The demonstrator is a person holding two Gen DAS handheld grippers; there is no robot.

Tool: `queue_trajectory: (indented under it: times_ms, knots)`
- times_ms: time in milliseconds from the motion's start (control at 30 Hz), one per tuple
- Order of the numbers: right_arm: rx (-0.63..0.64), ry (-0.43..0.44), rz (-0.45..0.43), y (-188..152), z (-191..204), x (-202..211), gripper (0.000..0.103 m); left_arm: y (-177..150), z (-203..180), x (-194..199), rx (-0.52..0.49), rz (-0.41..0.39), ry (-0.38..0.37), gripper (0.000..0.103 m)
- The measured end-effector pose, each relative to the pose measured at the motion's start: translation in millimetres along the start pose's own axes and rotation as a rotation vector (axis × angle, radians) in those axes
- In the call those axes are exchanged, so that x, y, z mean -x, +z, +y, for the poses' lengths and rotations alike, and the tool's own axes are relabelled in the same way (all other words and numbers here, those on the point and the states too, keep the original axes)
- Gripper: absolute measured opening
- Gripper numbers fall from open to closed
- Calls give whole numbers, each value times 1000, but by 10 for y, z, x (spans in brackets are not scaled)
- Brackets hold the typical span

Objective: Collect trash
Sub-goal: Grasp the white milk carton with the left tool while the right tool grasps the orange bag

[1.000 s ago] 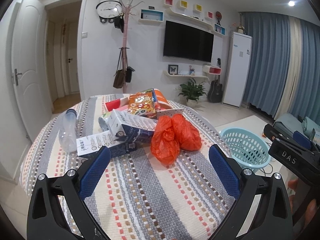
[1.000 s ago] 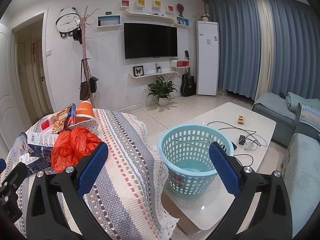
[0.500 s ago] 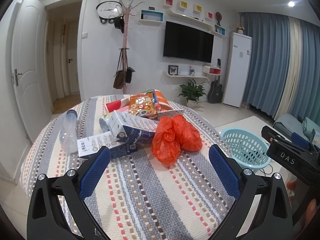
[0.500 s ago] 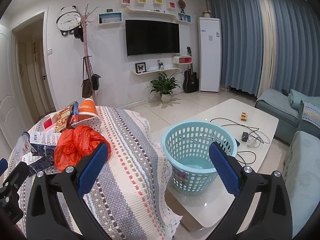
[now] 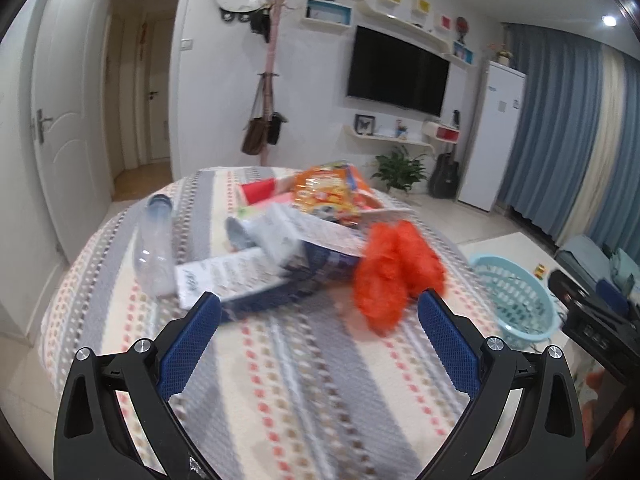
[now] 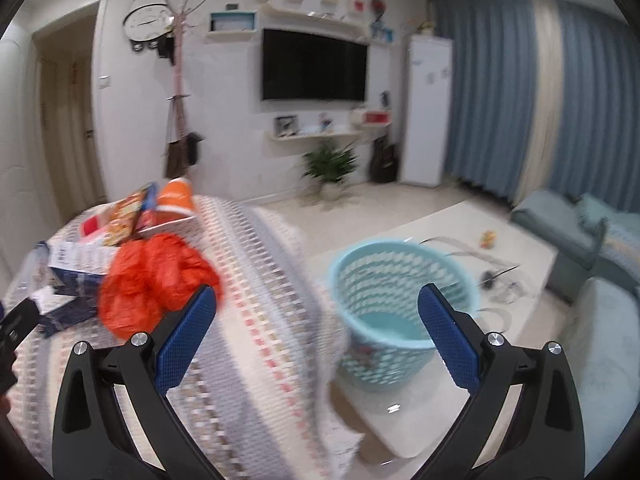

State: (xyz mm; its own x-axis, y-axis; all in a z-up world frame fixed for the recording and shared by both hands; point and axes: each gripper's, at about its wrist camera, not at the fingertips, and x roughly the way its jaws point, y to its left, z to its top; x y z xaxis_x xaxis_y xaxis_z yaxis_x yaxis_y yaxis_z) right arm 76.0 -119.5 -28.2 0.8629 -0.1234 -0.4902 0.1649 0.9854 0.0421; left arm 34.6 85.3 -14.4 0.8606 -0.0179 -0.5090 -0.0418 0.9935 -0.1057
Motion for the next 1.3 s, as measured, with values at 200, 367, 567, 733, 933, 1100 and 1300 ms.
queue_trajectory:
  times_ms: [200, 367, 567, 733, 933, 1100, 1300]
  knots:
    - [38, 131, 98, 95, 275, -375, 96, 301, 330, -352, 39, 56, -66, 95]
    - [79, 229, 143, 215, 610, -598, 96, 503, 437, -706, 62, 127, -139, 90]
    - [101, 328, 219, 285, 865, -882, 85, 553, 462, -1095, 113, 247, -193, 75]
    - [139, 340, 245, 287, 1012, -1033, 83, 526, 477, -1291, 135, 309, -223, 65]
    - [154, 351, 304, 251, 1054, -1230, 61, 531, 419, -1368, 124, 330, -222, 59]
    - [168, 364, 310, 236, 1056, -1281, 35, 517, 389, -1332, 114, 314, -222, 56]
    - [174, 335, 263, 243, 989, -1169, 25, 404, 275, -1090, 90, 287, -251, 47]
